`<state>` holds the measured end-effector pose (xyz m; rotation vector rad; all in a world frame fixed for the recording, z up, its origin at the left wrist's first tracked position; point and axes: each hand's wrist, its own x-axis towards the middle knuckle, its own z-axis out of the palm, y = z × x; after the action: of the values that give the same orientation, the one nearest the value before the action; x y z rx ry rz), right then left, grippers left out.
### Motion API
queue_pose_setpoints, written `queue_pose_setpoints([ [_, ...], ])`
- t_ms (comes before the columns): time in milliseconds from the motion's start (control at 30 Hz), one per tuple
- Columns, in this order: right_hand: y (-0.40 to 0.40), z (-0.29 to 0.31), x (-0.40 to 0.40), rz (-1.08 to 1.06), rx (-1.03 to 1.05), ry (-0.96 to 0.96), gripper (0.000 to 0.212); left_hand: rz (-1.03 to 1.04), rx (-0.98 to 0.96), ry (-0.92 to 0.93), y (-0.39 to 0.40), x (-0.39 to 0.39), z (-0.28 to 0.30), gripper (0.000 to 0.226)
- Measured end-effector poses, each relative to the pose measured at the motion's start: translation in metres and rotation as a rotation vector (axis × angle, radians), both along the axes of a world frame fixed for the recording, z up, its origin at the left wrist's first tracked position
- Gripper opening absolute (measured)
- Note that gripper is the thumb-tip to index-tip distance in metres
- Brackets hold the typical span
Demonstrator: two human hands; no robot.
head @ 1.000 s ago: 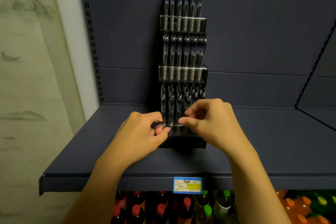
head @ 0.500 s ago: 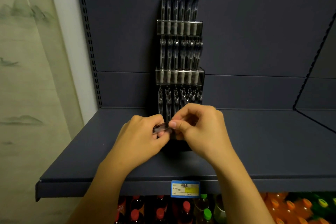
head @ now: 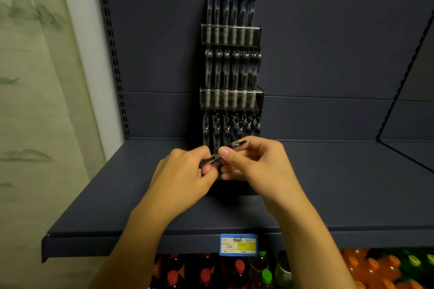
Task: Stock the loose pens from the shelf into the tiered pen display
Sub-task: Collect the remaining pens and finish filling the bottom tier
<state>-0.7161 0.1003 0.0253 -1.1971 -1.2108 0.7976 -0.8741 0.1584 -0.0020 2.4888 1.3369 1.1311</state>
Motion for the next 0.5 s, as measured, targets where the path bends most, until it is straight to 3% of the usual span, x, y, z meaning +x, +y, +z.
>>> queue_pose_setpoints([
  [267,0.0027,0.0042,0.0018,0.054,0.05,0.269,0.007,-0.027,0.02,-0.028,0.0028,-0.0007,-0.0041,0.034],
  [500,0.0065,0.0036,-0.0002,0.053,0.117,0.32,0.016,-0.063,0.0,-0.075,0.0047,-0.0013,-0.0053,0.032],
])
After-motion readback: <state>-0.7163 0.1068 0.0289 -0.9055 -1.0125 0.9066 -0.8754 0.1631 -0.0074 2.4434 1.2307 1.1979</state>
